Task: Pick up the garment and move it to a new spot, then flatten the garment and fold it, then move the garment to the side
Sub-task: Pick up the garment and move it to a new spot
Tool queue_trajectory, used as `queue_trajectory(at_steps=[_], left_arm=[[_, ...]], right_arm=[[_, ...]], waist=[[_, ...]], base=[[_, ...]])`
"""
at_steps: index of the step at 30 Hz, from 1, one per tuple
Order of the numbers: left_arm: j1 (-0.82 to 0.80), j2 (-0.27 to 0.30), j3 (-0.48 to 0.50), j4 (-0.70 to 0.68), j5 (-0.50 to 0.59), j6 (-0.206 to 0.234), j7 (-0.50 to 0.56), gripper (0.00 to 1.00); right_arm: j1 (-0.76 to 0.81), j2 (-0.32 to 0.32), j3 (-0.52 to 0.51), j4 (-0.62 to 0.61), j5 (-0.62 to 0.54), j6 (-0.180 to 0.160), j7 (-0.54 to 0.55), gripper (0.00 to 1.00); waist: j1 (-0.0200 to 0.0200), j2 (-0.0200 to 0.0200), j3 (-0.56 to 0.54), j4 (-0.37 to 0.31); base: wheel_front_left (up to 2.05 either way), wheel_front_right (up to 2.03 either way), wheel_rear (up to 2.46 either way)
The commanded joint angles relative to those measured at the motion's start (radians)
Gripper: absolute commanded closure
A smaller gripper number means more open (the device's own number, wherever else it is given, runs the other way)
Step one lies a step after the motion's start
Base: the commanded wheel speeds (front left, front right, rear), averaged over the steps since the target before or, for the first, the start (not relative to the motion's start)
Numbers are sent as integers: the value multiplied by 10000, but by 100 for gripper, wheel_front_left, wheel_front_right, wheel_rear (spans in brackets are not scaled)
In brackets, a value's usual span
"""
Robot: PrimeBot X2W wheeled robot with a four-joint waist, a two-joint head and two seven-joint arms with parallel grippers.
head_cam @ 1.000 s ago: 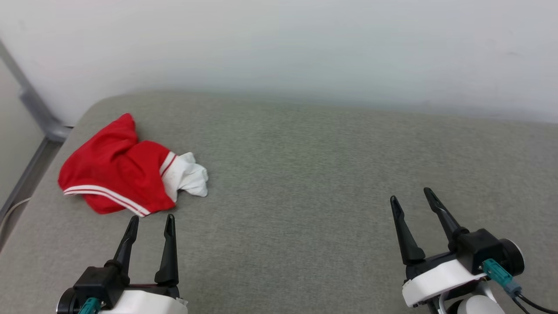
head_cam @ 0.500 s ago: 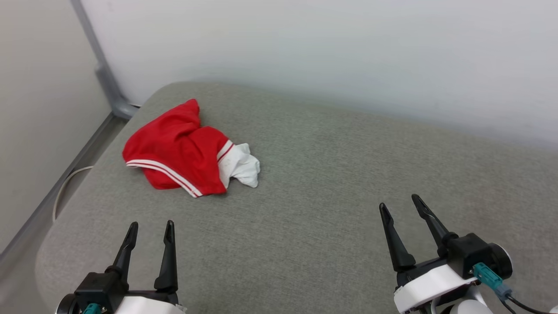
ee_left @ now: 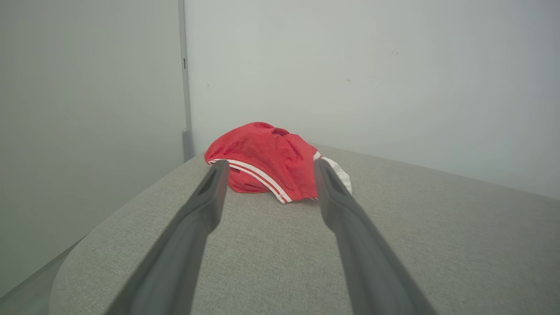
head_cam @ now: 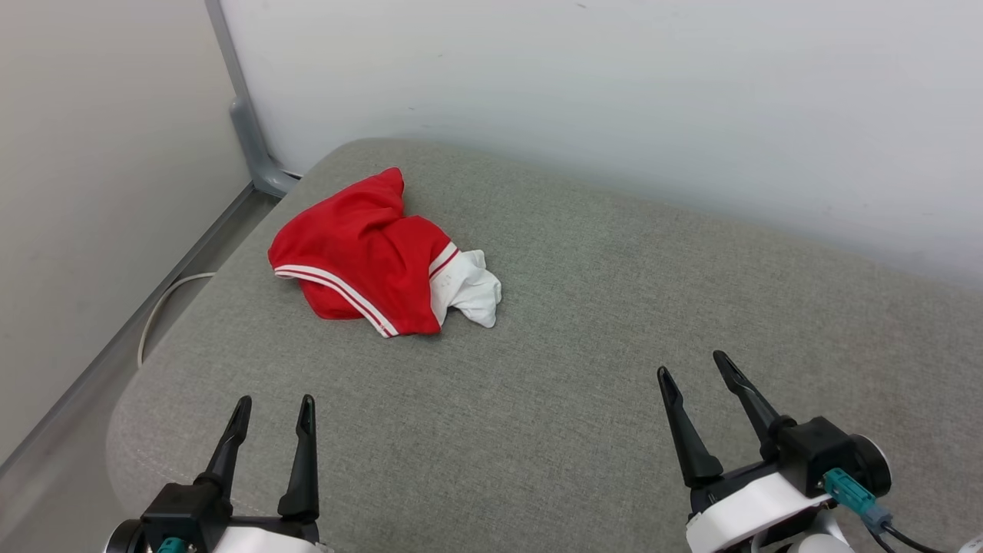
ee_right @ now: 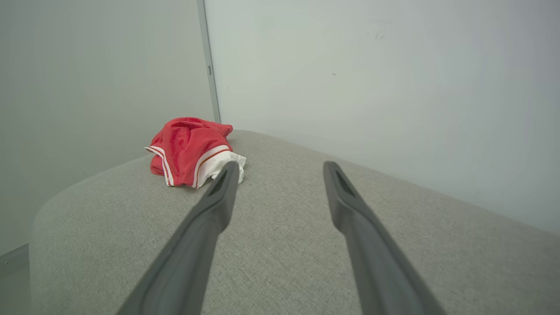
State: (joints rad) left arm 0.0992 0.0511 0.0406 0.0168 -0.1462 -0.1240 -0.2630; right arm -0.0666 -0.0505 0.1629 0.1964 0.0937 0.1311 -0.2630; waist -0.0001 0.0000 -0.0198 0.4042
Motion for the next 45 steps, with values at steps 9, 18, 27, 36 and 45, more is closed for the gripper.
queue_trajectory(at_steps=[9,18,27,36,45], left_arm=[[-10,-17,-152,45,4,-66,-28,0],[-1283,762,-645,386,-524,-71,-24,0],[-4425,3254,-1303,2545,-2038,-60,338,0],[-6974,6057,-2876,4303,-4690,-60,2924,0],[-7815,7242,-4541,4777,-7046,-61,4796,0]], right_arm=[[-123,6,9,20,-55,-7,-28,0],[-535,4,-315,-220,-705,-7,-28,0],[-1128,3,-479,-686,-1472,-7,-28,0],[-1516,3,-642,-1164,-1614,-7,-28,0],[-1726,4,-650,-1368,-1640,-7,-26,0]], waist=[[1,0,294,-216],[1,0,1683,-972],[1,0,3628,-1899],[1,0,4936,-2716],[1,0,5693,-3077]], base=[[0,0,0],[0,0,0],[0,0,0],[0,0,0],[0,0,0]])
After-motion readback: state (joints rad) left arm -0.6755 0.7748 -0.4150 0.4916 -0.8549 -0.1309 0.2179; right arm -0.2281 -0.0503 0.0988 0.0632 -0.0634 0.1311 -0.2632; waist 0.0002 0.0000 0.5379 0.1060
